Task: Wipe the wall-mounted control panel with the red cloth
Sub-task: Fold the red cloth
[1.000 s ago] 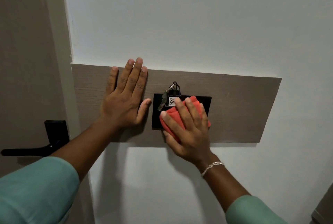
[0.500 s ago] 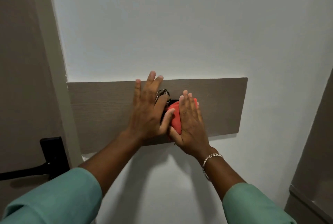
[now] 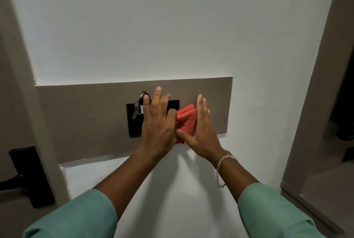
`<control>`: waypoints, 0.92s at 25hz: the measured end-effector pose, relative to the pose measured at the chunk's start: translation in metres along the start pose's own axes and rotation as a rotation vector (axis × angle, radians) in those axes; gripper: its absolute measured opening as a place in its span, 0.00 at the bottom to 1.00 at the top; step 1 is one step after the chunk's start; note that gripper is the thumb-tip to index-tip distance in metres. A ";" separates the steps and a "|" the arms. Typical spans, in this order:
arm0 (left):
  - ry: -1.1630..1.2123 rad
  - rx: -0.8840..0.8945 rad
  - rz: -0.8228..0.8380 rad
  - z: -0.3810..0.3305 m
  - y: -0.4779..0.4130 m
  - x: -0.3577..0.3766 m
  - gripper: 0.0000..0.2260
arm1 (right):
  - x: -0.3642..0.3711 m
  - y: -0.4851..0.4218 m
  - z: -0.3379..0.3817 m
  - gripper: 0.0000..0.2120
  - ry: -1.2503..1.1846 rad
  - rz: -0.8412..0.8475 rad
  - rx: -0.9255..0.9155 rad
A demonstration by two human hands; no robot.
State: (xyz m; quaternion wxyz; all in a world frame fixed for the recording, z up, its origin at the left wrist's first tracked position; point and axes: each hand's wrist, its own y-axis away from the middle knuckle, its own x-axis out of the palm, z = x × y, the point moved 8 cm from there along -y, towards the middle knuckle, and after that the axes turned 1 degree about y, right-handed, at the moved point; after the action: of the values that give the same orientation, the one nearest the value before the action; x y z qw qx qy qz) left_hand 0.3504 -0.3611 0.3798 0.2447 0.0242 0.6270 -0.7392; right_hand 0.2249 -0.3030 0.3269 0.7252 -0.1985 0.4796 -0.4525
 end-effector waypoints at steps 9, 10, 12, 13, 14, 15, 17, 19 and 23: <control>1.010 -0.508 0.113 -0.139 -0.011 0.143 0.09 | -0.124 0.055 -0.190 0.28 -0.514 -0.119 0.502; 1.087 -0.622 0.185 -0.161 -0.005 0.170 0.09 | -0.134 0.067 -0.219 0.24 -0.554 -0.109 0.589; 1.207 -0.830 0.348 -0.210 0.017 0.224 0.10 | -0.152 0.100 -0.278 0.19 -0.591 -0.125 0.761; 1.258 -0.935 0.455 -0.240 0.033 0.251 0.11 | -0.162 0.119 -0.308 0.17 -0.583 -0.150 0.835; 1.316 -1.046 0.581 -0.274 0.051 0.278 0.11 | -0.172 0.140 -0.338 0.16 -0.558 -0.179 0.901; 1.375 -1.155 0.686 -0.304 0.068 0.299 0.12 | -0.181 0.159 -0.363 0.15 -0.519 -0.193 0.960; 1.464 -1.356 0.840 -0.362 0.102 0.333 0.12 | -0.201 0.195 -0.408 0.10 -0.413 -0.195 1.059; 1.507 -1.513 0.945 -0.418 0.133 0.359 0.11 | -0.220 0.229 -0.448 0.05 -0.324 -0.186 1.144; 1.582 -1.710 1.072 -0.506 0.181 0.393 0.15 | -0.251 0.279 -0.508 0.10 -0.120 -0.097 1.263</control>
State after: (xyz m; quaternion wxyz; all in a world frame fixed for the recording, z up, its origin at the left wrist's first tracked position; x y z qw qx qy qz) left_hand -0.0607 -0.0336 -0.0281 0.0106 0.5388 0.7860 0.3030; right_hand -0.1227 0.1271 0.0206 0.7066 0.2210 0.0694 -0.6686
